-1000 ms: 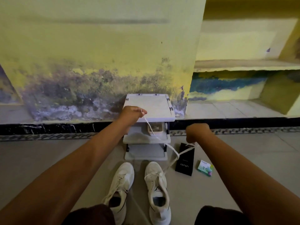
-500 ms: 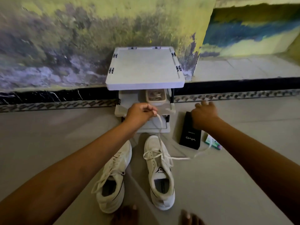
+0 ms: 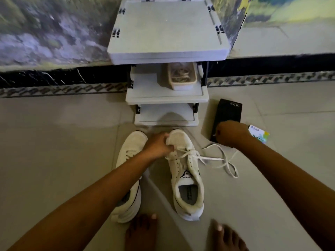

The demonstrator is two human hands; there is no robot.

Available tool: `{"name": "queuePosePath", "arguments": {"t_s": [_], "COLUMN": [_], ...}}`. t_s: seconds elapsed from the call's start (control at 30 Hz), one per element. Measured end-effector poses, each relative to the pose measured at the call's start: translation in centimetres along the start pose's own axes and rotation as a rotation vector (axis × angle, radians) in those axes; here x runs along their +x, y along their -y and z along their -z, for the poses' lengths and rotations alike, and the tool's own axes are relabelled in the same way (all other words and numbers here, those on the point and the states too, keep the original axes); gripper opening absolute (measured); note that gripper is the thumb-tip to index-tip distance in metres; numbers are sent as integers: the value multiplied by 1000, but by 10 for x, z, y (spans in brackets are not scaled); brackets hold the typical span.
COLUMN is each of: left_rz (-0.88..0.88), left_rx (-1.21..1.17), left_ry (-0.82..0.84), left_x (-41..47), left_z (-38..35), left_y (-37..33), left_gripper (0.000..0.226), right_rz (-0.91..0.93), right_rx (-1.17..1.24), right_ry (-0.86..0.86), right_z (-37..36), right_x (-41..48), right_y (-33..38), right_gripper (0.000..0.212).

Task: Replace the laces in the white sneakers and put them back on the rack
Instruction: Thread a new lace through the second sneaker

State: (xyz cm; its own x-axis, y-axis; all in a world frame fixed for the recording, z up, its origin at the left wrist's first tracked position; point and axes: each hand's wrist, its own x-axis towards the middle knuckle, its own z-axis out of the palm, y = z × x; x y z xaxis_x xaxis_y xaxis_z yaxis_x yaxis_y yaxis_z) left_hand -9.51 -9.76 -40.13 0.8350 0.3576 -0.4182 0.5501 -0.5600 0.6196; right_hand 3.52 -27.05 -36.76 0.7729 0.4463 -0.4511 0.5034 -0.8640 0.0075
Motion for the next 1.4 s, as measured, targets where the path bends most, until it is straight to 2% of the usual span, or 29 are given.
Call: {"name": "queuePosePath", "arguments": {"t_s": [0.07,0.13,0.2,0.3,0.37,0.4,0.47,0.53,0.63,0.7,0.8,0.87,0.93,1.1,1.4], "left_rz": [109,147,68,-68,-90,-72,2,80,135,116,156,184,195,226,205], "left_rx": [57,0,-128,-451,-390,-323,-192,-127,-114,-91,-136,-316,-452,-583,-610], "left_ry": [50,26,39,177,200,150,5,-3,148,121,43,59,62,60,62], "left_x": [-1,0,2,-1,4,8,13,8,-3,-4,-1,1,-4,-9,-8], "left_z": [-16,-26,-29,-26,-21,-18,-10,-9,-24,-36,-37,-33,-31,-32,-35], "left_y": [14,15,2,-31,-35,-29,-9,8,15,16,17,22,25,30,32], "left_gripper": [40,21,10,16,26,31,34,41,63,68,51,36,30,31,29], "right_rz": [-75,-82,-17,131,172,160,91,15,-16,-6,74,90,69,46,-18], "right_rx": [-9,79,217,659,959,1051,1153,1206,1107,946,730,697,702,663,523], "right_ry": [-39,-122,-203,-215,-154,-125,-65,-1,-9,-76,-125,-140,-154,-162,-190], "right_z": [6,13,20,29,28,22,1,-29,-70,-83,-87,-89,-93,-98,-89], "right_x": [0,2,2,-2,-6,-7,-7,-8,-4,-1,0,1,1,1,-9], "right_y": [-5,-3,5,18,28,32,40,47,61,67,74,76,78,87,97], "right_gripper": [20,21,24,19,16,15,10,6,7,12,20,21,20,20,22]}}
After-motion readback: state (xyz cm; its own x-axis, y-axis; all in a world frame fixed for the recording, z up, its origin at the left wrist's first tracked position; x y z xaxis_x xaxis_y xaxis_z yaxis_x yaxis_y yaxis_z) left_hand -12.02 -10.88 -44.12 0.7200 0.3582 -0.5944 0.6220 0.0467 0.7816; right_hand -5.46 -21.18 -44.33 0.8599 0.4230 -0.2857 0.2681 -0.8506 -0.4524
